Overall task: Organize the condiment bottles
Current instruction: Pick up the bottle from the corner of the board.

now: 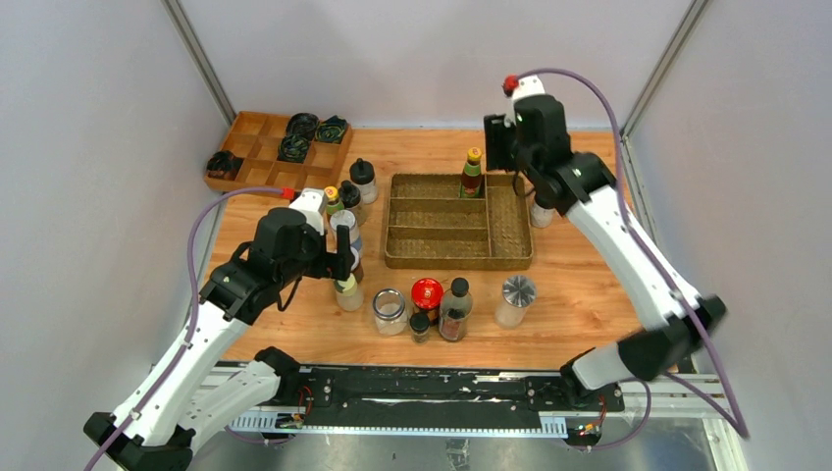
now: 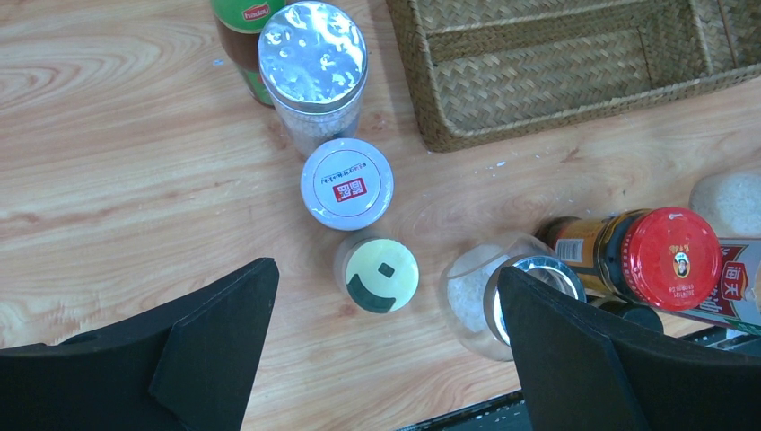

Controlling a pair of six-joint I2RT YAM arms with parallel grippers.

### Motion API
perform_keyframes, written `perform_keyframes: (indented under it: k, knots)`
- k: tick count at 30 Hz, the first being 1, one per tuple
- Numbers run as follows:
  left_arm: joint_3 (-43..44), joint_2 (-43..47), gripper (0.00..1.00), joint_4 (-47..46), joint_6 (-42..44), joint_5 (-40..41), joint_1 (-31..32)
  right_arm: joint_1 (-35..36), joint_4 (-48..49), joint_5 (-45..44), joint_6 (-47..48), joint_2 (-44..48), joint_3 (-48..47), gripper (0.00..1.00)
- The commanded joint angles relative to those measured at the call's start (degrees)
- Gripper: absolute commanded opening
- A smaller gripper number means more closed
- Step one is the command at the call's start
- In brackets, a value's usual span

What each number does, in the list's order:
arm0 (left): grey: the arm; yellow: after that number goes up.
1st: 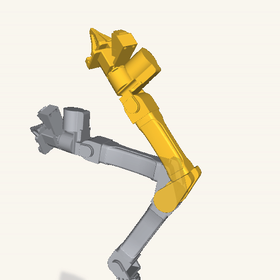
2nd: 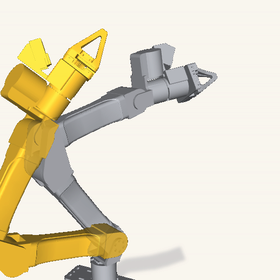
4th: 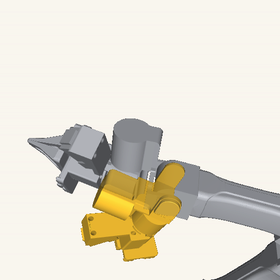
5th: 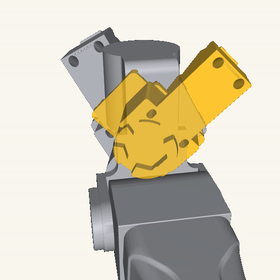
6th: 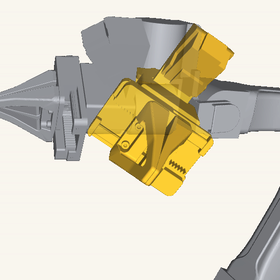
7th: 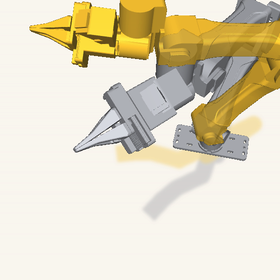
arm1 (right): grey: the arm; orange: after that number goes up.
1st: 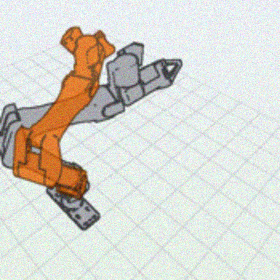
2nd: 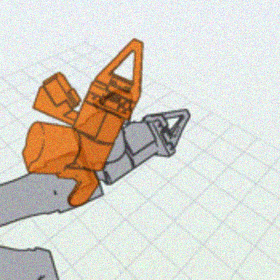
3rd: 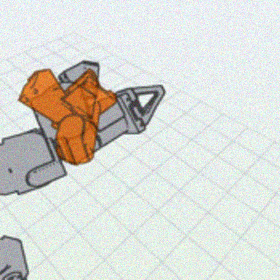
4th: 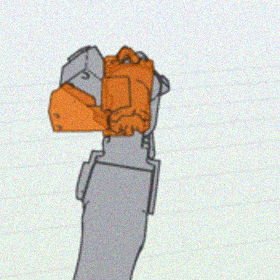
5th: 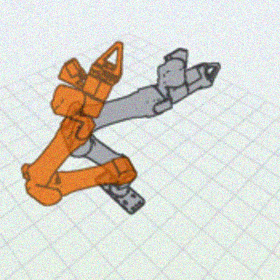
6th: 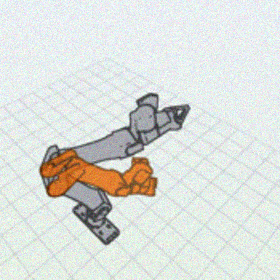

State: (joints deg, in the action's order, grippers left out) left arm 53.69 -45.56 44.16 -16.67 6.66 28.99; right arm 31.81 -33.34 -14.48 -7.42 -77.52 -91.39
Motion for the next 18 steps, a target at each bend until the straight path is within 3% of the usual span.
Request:
perform_keyframes:
  k: [1,5,9,12,18]
  knots:
    - [2.05,-0.03,1.0,1.08,-0.14,0.04,-0.34,10.24,-11.37,-2.3,-6.68,16.1,14.21,0.63]
    - [2.38,-0.43,1.0,1.1,-0.51,0.04,-0.36,20.71,-14.33,-1.29,-15.53,28.84,25.4,0.69]
    - [2.31,-0.36,0.99,1.08,-0.86,-0.05,-0.34,33.05,-17.74,-6.99,-22.59,34.94,30.3,0.73]
    - [1.9,0.03,0.99,1.01,-1.21,-0.19,-0.34,38.82,-17.24,-9.91,-23.01,34.3,32.13,0.74]
    - [1.04,1.98,0.99,1.18,-1.62,-0.65,-0.36,44.86,-13.07,-16.4,-19.57,24.15,30.04,0.77]
